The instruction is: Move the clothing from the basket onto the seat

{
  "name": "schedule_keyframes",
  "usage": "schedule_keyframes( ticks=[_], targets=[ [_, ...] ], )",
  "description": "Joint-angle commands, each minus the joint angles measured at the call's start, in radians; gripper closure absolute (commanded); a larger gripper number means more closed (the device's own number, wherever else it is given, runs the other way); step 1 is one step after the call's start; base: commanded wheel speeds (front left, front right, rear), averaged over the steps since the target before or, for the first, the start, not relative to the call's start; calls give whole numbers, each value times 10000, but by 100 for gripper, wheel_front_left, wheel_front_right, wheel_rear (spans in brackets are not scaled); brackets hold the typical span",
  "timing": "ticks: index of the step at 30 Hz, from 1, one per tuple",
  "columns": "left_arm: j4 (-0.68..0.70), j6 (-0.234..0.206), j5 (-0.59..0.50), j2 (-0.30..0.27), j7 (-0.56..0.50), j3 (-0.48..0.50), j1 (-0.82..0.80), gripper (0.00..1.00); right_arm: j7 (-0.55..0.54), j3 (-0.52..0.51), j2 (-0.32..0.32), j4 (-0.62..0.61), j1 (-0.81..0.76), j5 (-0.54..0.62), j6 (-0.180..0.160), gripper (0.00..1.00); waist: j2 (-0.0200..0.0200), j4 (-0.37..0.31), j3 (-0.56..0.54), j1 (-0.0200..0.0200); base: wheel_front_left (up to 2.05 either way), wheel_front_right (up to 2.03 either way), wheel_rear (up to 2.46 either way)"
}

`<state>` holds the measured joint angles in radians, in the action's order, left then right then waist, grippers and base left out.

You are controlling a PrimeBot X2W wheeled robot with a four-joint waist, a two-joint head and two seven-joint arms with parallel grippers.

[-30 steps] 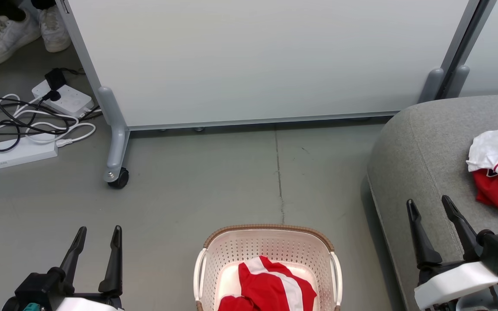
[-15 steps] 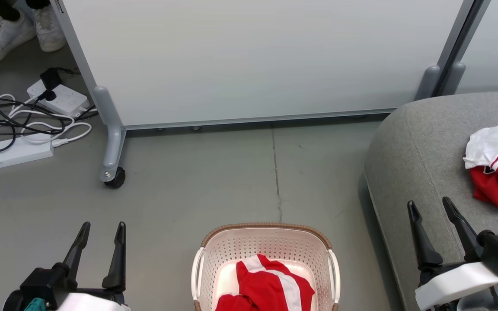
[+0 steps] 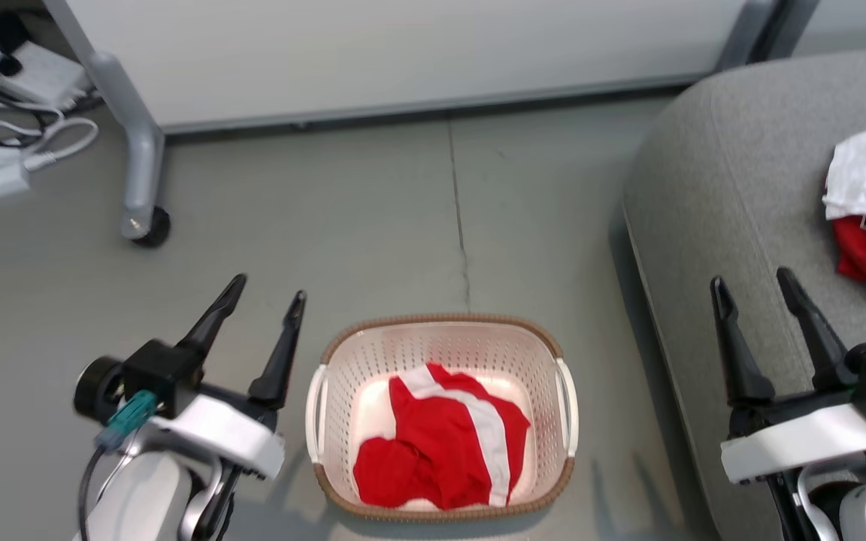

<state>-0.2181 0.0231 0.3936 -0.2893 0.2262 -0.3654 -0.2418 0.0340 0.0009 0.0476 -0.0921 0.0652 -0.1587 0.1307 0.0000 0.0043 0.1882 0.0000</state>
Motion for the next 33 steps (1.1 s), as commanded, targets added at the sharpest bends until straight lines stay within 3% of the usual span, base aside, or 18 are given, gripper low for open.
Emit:
schedule_keyframes(
  ticks=[1,11,19,26,33],
  targets=[
    [-392,221,-168,110,-21,-207,-573,0,117,2,52,-148,312,-46,3,0,0,-503,1149,0,0,0,0],
    [-3106,890,-895,602,-390,-1747,-2700,0,683,398,50,-260,1293,-220,3,0,0,-1494,3318,0,0,0,0],
    [-5513,1064,-1457,660,-923,-3316,-4288,0,1538,717,45,46,1909,-795,3,0,0,-2547,4946,0,0,0,0],
    [-7114,1069,-1469,323,-1990,-4700,-5323,0,2100,1265,35,306,2201,-1405,3,0,0,-3542,6197,0,0,0,0],
    [-8275,1072,-1380,-280,-2318,-4988,-6259,0,2338,1867,36,409,2379,-1975,3,0,0,-4405,7137,0,0,0,0]
  ],
)
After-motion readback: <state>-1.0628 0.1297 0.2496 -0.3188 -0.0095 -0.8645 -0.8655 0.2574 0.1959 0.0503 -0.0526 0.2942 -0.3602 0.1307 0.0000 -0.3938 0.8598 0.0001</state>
